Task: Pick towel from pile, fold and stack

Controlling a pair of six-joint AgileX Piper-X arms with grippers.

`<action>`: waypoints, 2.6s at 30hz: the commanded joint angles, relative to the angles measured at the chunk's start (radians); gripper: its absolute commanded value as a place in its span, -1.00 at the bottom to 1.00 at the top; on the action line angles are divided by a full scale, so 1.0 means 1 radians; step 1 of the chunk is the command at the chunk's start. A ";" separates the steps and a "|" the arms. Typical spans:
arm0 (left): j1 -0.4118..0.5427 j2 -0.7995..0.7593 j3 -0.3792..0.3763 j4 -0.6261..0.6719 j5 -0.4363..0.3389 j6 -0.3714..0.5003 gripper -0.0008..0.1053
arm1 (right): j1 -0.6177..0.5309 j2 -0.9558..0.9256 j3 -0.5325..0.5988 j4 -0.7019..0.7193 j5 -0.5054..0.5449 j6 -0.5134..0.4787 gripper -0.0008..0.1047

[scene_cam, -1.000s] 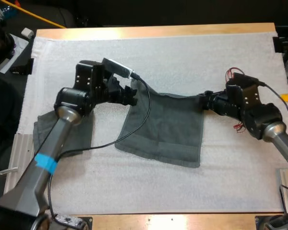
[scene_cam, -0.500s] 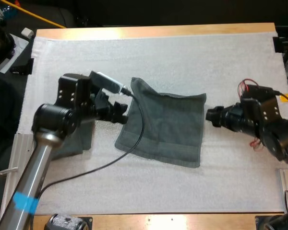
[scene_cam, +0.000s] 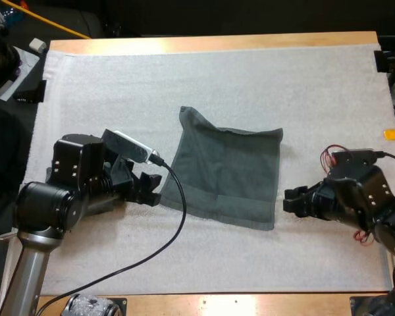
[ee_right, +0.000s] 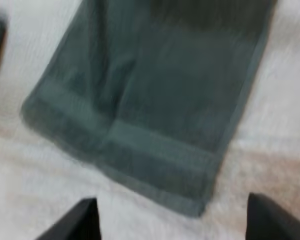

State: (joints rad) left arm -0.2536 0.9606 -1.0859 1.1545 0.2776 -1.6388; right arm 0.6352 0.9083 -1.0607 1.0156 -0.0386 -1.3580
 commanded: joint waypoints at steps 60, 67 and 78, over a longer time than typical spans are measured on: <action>-0.001 -0.078 0.204 -0.027 0.029 -0.029 0.12 | 0.035 0.385 0.566 -0.921 -0.138 0.627 -0.97; -0.007 -0.035 0.213 -0.094 0.037 -0.032 0.12 | 0.036 0.316 0.564 -0.777 -0.130 0.537 -0.98; -0.005 0.060 0.304 -0.178 0.069 -0.031 0.12 | 0.036 0.254 0.562 -0.652 -0.084 0.474 -0.98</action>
State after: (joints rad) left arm -0.2608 0.9910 -0.8182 1.0156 0.3269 -1.6649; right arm 0.6733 1.1768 -0.4950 0.3073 -0.1383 -0.8542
